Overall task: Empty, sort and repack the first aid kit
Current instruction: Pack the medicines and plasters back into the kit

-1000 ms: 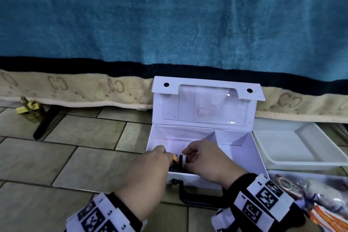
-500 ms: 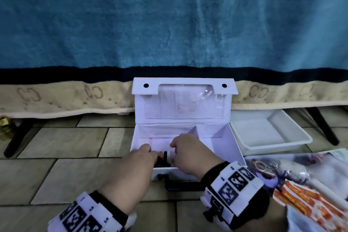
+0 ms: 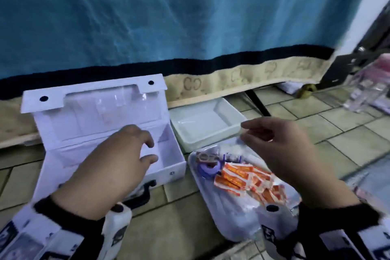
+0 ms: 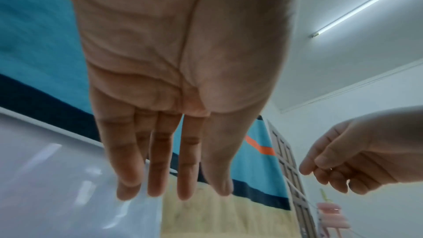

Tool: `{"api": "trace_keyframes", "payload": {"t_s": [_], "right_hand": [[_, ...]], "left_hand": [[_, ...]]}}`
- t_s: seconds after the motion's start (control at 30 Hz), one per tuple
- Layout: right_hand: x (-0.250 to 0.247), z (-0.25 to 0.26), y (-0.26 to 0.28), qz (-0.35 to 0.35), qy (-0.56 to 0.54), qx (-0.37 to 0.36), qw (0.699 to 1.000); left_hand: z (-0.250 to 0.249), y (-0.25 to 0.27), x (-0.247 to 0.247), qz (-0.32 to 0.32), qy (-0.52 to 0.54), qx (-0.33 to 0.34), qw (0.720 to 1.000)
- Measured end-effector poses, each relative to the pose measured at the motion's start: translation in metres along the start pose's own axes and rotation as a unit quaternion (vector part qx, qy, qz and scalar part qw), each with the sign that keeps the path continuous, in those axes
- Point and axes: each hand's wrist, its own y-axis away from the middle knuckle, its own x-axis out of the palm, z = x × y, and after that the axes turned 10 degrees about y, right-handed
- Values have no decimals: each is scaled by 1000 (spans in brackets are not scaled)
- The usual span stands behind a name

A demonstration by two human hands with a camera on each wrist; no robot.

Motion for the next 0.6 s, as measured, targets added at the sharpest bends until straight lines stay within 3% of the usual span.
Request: {"api": "trace_keyframes", "payload": {"t_s": [0.1, 0.2, 0.37, 0.5, 0.6], "right_hand": [[-30, -58, -9, -48, 10, 58, 997], [-41, -113, -24, -50, 97, 80, 991], [-44, -172, -56, 26, 173, 65, 983], [-36, -178, -77, 111, 194, 30, 974], [-21, -179, -93, 159, 215, -8, 964]], "left_hand": [[-46, -17, 21, 10, -5, 33, 999], [-89, -36, 41, 28, -2, 55, 998], [-165, -76, 83, 62, -4, 78, 995], [-201, -95, 128, 132, -25, 86, 987], [-211, -101, 160, 150, -70, 65, 984]]}}
